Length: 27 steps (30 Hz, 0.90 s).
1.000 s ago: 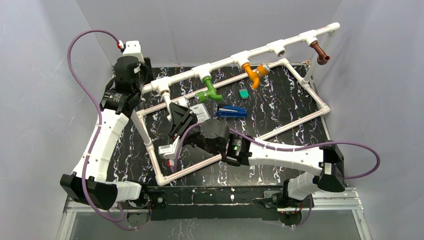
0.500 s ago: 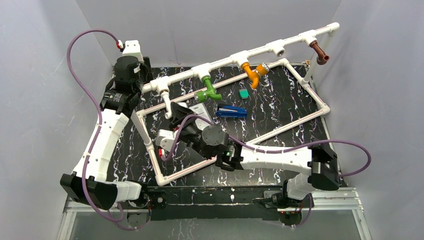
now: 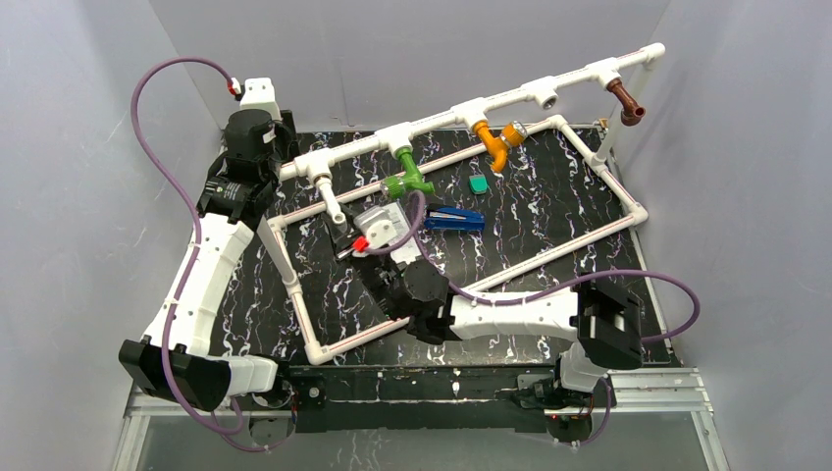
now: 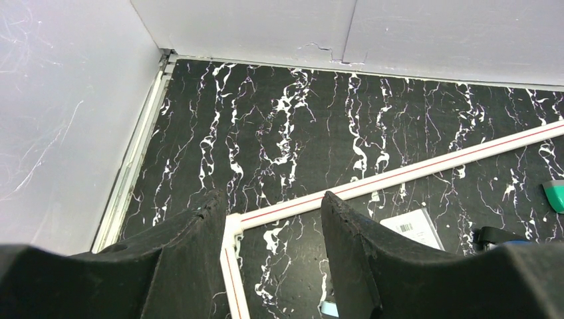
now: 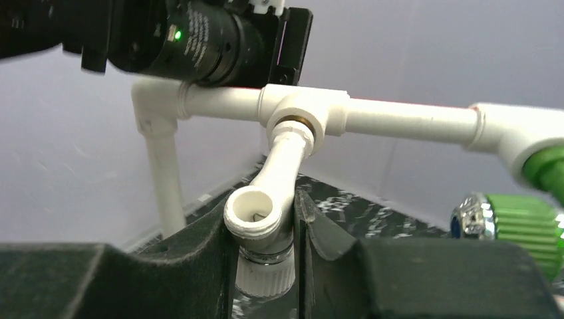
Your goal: Install the water faucets
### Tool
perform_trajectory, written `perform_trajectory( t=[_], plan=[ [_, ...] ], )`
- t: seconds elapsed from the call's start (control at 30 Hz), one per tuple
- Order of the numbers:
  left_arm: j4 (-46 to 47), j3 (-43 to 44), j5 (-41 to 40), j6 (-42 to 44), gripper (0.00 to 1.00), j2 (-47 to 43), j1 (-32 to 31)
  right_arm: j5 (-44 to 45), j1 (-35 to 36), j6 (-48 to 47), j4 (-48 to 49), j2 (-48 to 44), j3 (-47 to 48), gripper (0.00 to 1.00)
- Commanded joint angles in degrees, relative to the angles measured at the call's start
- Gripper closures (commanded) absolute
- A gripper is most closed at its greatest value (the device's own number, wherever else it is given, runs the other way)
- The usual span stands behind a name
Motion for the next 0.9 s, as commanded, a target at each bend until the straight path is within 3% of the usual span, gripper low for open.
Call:
perform_trajectory(
  t=[0.0, 0.3, 0.57, 0.87],
  plan=[
    [-12.55, -4.83, 5.52, -2.10, 0.47, 3.10, -2.60, 5.27, -1.14, 25.88, 10.20, 1.51, -0.07, 0.99],
    [-12.39, -5.08, 5.76, -2.16, 0.47, 2.69, -2.58, 10.39, -1.42, 49.78, 13.87, 0.84, -1.56, 0.99],
    [-12.13, -5.28, 5.81, -2.28, 0.47, 2.58, -2.62, 10.36, -2.01, 73.64, 7.76, -0.33, -1.48, 0.99],
    [-12.02, -5.93, 5.95, -2.36, 0.47, 2.06, -2.58, 8.62, -3.24, 89.72, 6.75, -0.05, -0.92, 0.99]
  ],
)
